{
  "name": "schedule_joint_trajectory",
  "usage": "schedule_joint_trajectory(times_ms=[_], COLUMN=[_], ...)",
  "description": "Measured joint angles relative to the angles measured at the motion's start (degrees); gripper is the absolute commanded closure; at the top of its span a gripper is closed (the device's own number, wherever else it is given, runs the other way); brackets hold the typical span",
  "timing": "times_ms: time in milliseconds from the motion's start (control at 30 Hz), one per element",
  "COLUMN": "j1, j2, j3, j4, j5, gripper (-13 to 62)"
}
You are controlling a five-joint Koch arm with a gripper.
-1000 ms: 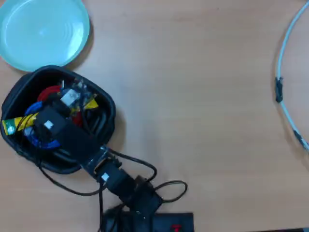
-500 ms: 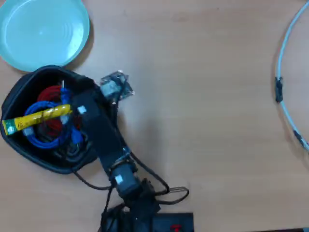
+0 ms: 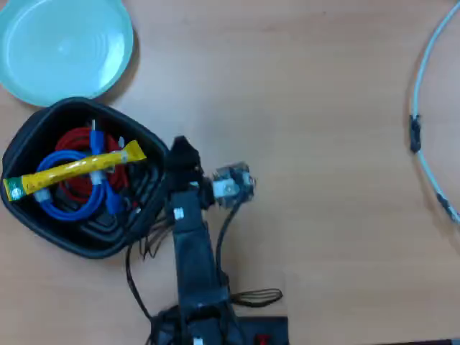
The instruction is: Pick up the yellow instant coffee stick, then put it in the black bowl
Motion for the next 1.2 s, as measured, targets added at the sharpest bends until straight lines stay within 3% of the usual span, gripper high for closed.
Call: schedule_joint_trajectory(times_ms=[233,833,1200], j1=[5.54,8.61,8.88], j2=[15.21,15.56,15.56], j3=[27.25,61.26,66.27], j4=[-14.5,-55.11,-64.42], j5=[0.09,3.69,3.69], gripper=[1.4,1.8,1.8])
